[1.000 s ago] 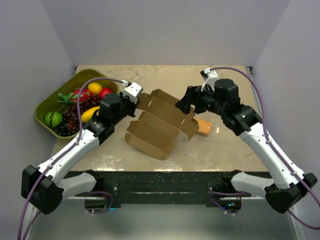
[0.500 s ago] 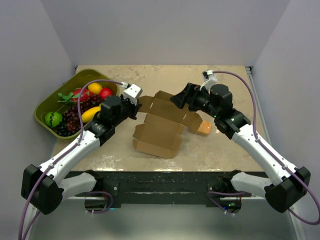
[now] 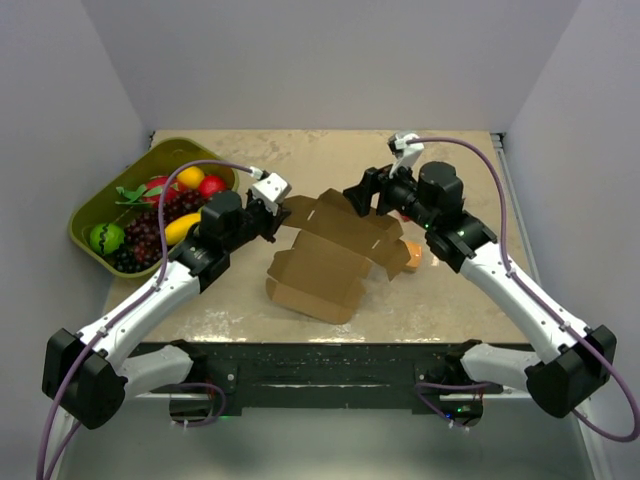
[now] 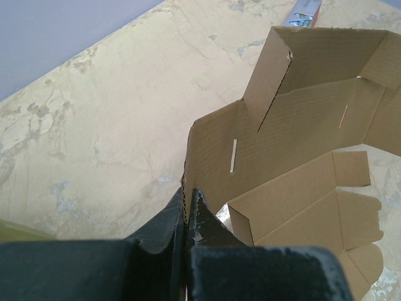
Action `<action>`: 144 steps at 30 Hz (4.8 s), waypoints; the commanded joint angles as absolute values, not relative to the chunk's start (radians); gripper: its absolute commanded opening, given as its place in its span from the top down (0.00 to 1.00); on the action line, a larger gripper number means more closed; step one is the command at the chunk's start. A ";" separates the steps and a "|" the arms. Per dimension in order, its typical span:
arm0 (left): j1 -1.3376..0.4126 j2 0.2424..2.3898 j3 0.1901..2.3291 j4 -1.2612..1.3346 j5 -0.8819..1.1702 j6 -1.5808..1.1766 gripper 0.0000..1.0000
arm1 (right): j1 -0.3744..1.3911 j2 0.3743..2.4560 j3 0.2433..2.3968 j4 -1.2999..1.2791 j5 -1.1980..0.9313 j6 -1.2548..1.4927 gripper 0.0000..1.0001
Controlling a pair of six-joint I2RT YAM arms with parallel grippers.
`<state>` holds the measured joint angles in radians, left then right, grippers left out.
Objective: Fold the paper box
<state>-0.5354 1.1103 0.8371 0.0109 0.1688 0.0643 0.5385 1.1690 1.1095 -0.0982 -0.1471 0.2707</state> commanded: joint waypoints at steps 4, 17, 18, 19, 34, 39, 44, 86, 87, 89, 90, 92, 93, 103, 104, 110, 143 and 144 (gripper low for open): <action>-0.538 1.089 0.842 0.057 0.224 0.089 1.00 | 0.541 1.170 1.023 -0.005 -0.143 0.087 0.36; -0.538 1.112 0.848 0.048 0.195 0.067 1.00 | 0.545 1.166 0.925 0.044 -0.216 0.061 0.76; -0.538 1.115 0.850 0.046 0.196 0.063 1.00 | 0.548 1.164 0.911 0.044 -0.216 0.060 0.77; -0.537 1.118 0.853 0.045 0.196 0.060 1.00 | 0.546 1.164 0.905 0.044 -0.215 0.058 0.78; -0.538 1.164 0.865 0.031 0.206 0.031 1.00 | 0.643 1.144 0.784 0.043 -0.154 0.095 0.83; -0.537 1.169 0.865 0.029 0.213 0.025 1.00 | 0.675 1.181 0.778 0.023 -0.085 0.098 0.81; -0.538 1.170 0.867 0.031 0.225 0.021 1.00 | 0.713 1.227 0.793 0.011 -0.035 0.095 0.79; -0.569 1.131 0.778 0.121 0.103 -0.005 1.00 | 0.788 0.930 0.612 0.284 0.170 1.336 0.09; -0.574 1.131 0.772 0.129 0.103 -0.005 1.00 | 0.790 0.928 0.604 0.302 0.216 1.356 0.08; -0.580 1.124 0.767 0.135 0.097 -0.005 1.00 | 0.787 0.933 0.592 0.310 0.254 1.394 0.05; -0.587 1.121 0.764 0.140 0.095 -0.005 1.00 | 0.787 0.945 0.594 0.317 0.271 1.403 0.04; -0.594 1.120 0.761 0.141 0.089 0.023 1.00 | 0.776 0.962 0.600 0.325 0.301 1.430 0.02; -0.598 1.117 0.761 0.143 0.089 0.025 1.00 | 0.772 0.985 0.601 0.331 0.301 1.439 0.02; -0.618 1.089 0.747 0.158 0.064 0.043 1.00 | 0.635 1.083 0.523 0.477 0.204 1.644 0.08; -0.620 1.088 0.744 0.160 0.063 0.044 1.00 | 0.635 1.080 0.519 0.479 0.221 1.650 0.08; -0.627 1.077 0.738 0.170 0.058 0.052 1.00 | 0.629 1.042 0.489 0.422 0.291 1.678 0.13; -0.657 1.238 0.773 0.068 0.083 -0.025 0.84 | 0.597 1.333 0.430 0.616 0.230 1.652 0.94; -0.658 1.236 0.773 0.057 0.084 -0.025 0.79 | 0.600 1.356 0.431 0.624 0.227 1.648 0.95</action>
<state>-0.6510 1.2125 0.7238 0.1108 0.0559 0.0124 0.5869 1.2991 0.4362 0.5175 0.2607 1.6878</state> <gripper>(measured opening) 0.100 0.101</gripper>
